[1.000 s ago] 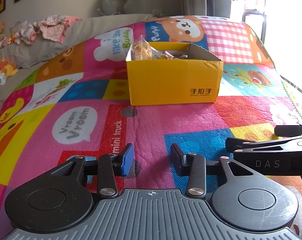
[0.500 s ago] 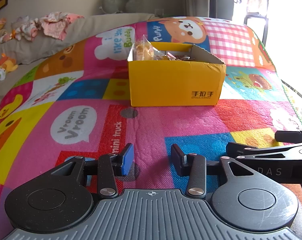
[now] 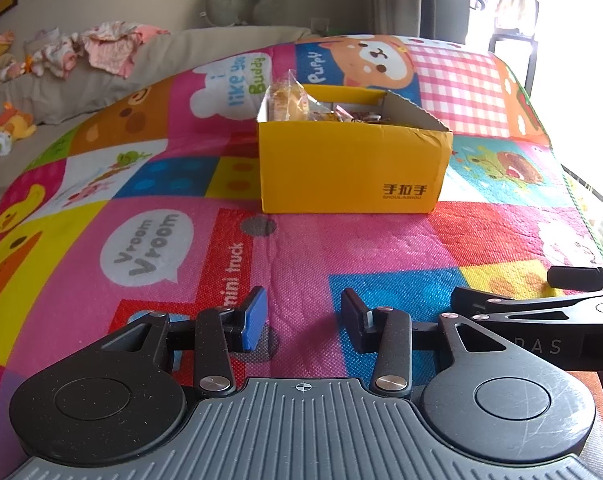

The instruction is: Organize objects

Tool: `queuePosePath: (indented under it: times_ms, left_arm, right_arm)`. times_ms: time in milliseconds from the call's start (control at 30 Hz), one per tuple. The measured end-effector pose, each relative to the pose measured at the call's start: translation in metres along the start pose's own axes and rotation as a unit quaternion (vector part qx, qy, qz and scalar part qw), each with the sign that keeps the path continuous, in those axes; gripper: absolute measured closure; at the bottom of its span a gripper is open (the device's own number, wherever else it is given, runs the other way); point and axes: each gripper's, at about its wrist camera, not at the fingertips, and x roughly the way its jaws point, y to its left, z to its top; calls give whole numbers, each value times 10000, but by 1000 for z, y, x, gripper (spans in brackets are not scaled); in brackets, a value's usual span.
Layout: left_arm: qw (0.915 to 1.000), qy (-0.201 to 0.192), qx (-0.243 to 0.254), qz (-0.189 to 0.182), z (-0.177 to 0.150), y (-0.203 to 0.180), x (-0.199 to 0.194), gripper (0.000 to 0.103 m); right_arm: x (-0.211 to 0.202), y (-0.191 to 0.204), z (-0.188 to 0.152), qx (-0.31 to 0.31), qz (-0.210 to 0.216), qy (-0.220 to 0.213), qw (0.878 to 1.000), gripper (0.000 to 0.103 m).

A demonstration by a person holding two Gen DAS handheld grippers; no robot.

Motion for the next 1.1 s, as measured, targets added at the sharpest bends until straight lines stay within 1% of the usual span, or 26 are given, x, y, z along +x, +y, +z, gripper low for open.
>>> queuePosePath:
  times_ms: [300, 1100]
  left_arm:
    - [9999, -11, -99, -68, 0, 4, 0, 58]
    - [10000, 0, -2, -5, 0, 2, 1, 58]
  right_arm:
    - [0, 0, 0, 0, 1, 1, 10000, 0]
    - [0, 0, 0, 1, -1, 1, 10000, 0]
